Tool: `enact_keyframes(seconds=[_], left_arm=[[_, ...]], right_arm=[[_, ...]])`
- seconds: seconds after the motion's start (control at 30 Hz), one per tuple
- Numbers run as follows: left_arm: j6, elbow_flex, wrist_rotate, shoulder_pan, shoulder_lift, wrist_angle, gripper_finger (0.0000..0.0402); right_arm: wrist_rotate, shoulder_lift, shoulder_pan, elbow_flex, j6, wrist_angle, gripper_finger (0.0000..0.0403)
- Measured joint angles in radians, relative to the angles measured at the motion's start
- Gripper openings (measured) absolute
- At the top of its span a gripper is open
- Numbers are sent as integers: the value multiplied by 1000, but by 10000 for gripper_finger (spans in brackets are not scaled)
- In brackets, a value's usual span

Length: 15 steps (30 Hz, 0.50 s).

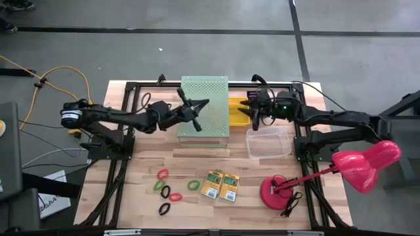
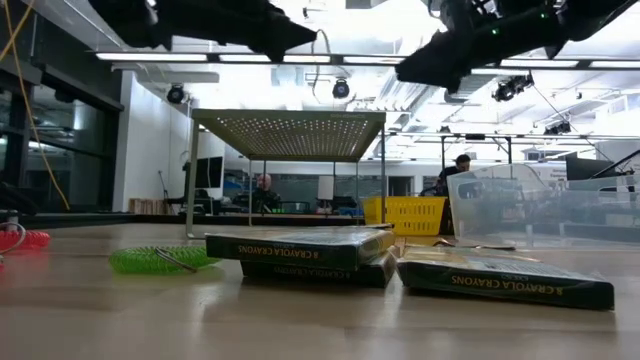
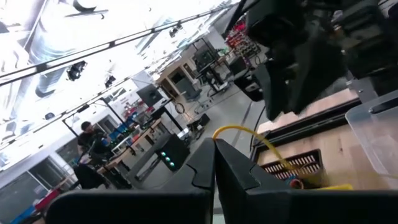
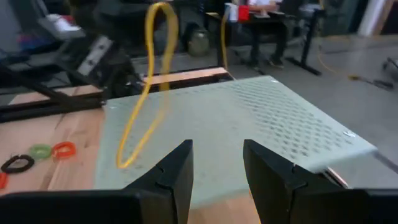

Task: Pick & Place Office Desk Supplies
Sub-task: Put the yellow rubber band into the black bin

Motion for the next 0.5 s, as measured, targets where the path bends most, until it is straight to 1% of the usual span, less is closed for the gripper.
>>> enact_keyframes(seconds=[0.17, 0.4, 0.5], left_arm=[[1, 54, 2, -6, 45, -5, 0], [-5, 94, 2, -19, 98, -9, 0], [-3, 111, 2, -24, 124, -9, 0]], right_arm=[[12, 51, 52, 0, -46, 112, 129], [11, 123, 77, 0, -49, 242, 129], [-5, 160, 86, 0, -49, 303, 129]])
